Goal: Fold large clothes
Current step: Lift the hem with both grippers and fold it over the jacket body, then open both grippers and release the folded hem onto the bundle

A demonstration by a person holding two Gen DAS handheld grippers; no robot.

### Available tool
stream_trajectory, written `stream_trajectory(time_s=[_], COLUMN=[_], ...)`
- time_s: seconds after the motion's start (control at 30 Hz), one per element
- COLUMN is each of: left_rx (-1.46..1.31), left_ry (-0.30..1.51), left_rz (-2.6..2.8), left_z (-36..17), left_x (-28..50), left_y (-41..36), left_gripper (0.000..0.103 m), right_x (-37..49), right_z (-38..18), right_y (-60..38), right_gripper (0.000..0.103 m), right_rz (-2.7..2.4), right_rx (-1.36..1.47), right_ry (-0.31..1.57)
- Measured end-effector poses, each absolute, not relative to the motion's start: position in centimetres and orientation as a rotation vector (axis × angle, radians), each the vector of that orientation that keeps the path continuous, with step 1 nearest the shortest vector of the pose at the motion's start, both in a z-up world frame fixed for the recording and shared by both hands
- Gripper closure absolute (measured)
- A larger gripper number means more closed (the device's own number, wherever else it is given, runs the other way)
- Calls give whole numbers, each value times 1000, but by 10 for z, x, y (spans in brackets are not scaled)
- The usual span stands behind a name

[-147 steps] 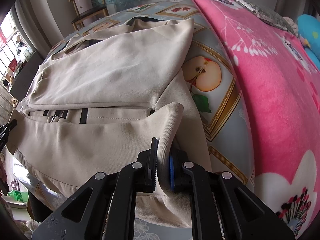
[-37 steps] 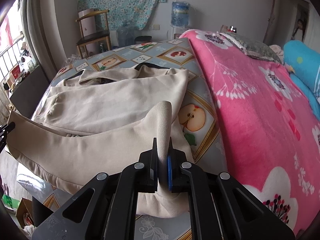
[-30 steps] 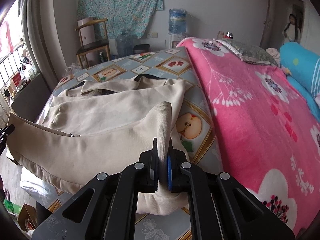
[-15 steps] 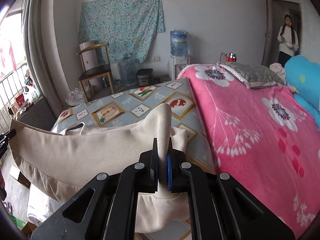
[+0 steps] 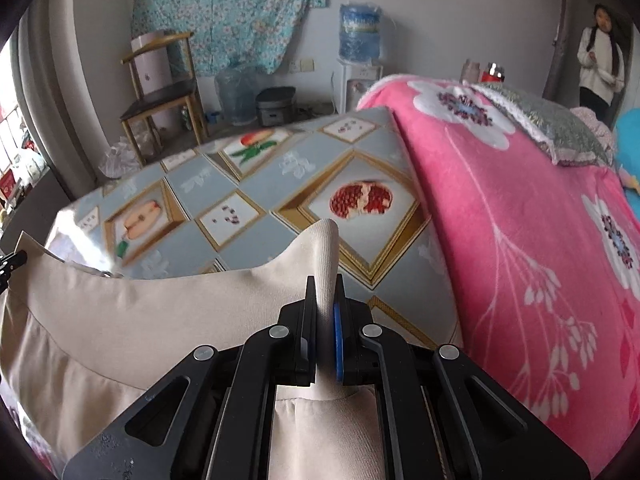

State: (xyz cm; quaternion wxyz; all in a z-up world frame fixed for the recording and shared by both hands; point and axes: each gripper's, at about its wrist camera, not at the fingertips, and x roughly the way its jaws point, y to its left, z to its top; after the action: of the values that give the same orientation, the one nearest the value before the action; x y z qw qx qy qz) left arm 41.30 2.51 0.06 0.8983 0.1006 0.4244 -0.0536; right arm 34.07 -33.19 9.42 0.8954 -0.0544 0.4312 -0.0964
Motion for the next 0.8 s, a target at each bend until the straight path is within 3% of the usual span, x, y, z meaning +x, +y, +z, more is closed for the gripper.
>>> stream_trajectory(time_s=[0.3,0.33,0.4,0.57,0.8], left_rx=[126,121,142,116,25], left_ry=[915,946,1025,938,914], left_rz=[-106,-102,-92,-96,-239], left_z=[-8,-14,-25,11,31], left_x=[423,426,434,404,309], left_y=[37,37,37,48,58], left_gripper=[95,91,83,68,61], right_x=[361,364,371,344,233], right_z=[86,81,70,100,135], right_y=[-340,-340,-341,-352,-316], right_gripper=[96,93,78,59,59], right_rz=[-175,-177,-199,-216,-88], right_rx=[-95,-103,-129,-64,-102], right_ry=[919,942,992,938,906])
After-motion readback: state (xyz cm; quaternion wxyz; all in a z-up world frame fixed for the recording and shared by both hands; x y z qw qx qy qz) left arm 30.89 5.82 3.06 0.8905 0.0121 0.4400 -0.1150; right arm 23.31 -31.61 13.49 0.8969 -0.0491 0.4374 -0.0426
